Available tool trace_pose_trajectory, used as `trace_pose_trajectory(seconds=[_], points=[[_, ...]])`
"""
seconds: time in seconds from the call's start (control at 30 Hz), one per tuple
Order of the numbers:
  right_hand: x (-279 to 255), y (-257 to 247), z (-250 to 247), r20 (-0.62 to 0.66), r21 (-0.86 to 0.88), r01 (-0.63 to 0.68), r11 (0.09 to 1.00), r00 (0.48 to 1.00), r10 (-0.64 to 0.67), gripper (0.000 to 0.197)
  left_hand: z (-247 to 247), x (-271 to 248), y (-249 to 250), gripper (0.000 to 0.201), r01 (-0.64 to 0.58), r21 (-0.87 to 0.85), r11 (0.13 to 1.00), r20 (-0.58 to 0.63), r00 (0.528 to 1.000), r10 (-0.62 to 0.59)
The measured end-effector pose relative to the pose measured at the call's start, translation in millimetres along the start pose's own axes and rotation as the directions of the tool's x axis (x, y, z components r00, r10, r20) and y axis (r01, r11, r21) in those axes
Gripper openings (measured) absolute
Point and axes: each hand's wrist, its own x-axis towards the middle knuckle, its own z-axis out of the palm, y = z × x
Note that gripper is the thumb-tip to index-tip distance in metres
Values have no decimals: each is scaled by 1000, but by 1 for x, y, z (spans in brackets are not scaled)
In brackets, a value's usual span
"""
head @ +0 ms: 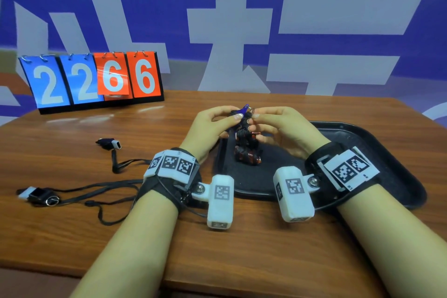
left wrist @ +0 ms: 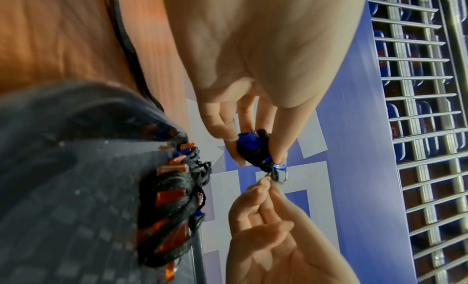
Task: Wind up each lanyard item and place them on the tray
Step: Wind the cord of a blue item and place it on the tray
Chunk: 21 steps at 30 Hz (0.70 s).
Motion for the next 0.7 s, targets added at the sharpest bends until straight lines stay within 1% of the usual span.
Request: trace_pose_trajectory(seconds=[0.07,0.17,0.23,0.33,0.47,0.57,0.7], points=[[-1,-1,1,-22,0,1,1000,1000,-1,12,1,0,0,21,-24,34,999,-6,1000,24],[-2,-2,2,-21,33,-11,999,1000,12,14,2,-2,1,25,-38,60,997,-25,999,40],[-2,1,2,-11,2,7,1000,1000,-7,17,3,-2,2,22,-33,66,997,-24,999,35],[0,4,0,-13,45,14,999,1000,-14,19,3,-2,2,17,-12,-5,1000,-8,1000,12],[0,4,-1,-21,144,-9,990,1000,12,13,4,-1,0,26,-2,-64,998,2,1000,2],[0,4,-3,1,143,-17,990,1000,17,13,4,-1,-1,25,-5,-64,998,-14,1000,4],[-1,5,-3,-9,59,2,998,1000,-2,9,4,-3,-3,24,-21,-4,1000,-27,999,21]])
